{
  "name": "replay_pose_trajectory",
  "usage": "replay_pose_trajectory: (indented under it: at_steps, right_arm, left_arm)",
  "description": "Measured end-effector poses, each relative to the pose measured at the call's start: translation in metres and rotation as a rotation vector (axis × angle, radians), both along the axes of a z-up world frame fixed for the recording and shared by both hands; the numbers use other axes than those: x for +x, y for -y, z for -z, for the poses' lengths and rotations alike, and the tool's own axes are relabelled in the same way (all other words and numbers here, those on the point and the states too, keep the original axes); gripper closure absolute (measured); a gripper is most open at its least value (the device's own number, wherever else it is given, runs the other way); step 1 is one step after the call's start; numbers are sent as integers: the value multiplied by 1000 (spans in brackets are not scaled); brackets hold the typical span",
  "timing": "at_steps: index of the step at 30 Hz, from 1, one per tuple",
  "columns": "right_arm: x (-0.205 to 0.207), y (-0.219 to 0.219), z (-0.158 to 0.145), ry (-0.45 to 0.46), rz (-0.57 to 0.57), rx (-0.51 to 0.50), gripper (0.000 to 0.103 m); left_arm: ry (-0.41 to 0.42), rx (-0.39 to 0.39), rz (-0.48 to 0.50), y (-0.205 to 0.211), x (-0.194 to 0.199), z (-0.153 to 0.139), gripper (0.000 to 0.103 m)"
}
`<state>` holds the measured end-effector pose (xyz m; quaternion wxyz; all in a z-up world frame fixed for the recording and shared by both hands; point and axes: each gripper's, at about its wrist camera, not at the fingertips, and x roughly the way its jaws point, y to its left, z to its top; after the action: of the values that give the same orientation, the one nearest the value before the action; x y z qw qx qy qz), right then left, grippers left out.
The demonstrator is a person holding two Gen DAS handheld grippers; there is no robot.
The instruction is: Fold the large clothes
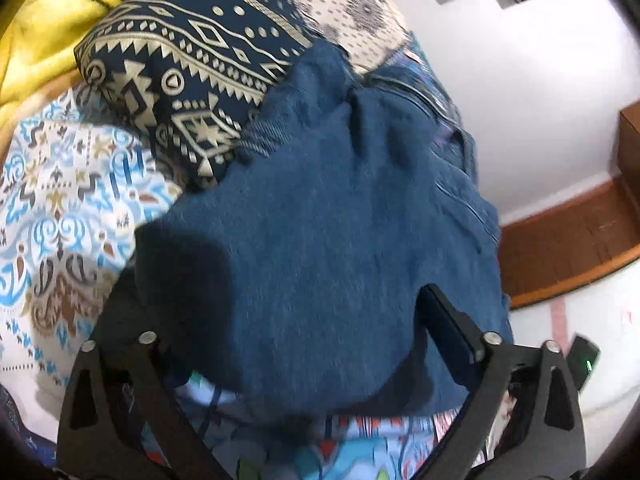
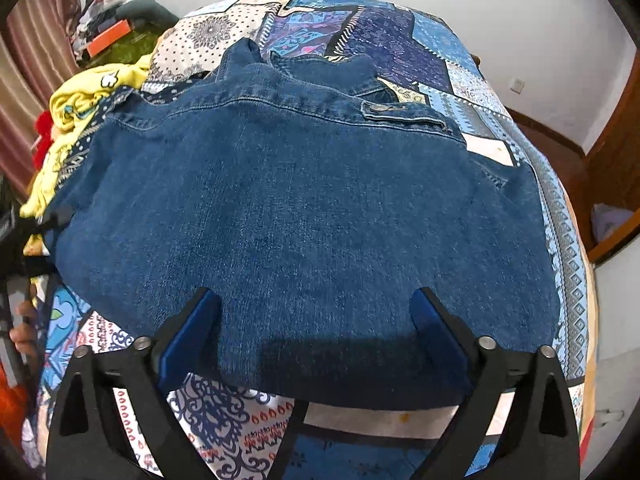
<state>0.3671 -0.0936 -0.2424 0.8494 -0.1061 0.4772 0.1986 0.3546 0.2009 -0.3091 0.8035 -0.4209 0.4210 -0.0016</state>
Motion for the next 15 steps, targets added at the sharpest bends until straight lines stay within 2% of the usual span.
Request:
replay_pose_trajectory:
  at_steps: [1, 4, 5, 6, 9, 11, 15]
  right_arm:
    - [0, -1, 0, 3, 0, -6, 3]
    - [1, 0, -1, -10, 9, -3, 2]
    - [2, 0, -2, -20, 12, -1, 2]
    - [3, 1, -2, -31, 16, 1, 2]
    - [3, 1, -4, -53, 17, -10, 2]
    - [1, -1, -7, -63, 13, -29, 2]
    - [-5, -5, -21, -51, -1, -16, 2]
  left_arm:
    - [-1, 7, -20, 0, 3, 0, 9]
    - [-16, 42, -88, 0, 6, -6, 36]
    - [-26, 54, -118, -3, 2, -9, 50]
    - [-22, 81, -139, -4, -2, -17, 60]
    - [47, 202, -151, 1, -11, -51, 71]
    - [101, 198, -150, 1, -14, -69, 74]
    - [156, 158, -159, -5, -19, -91, 78]
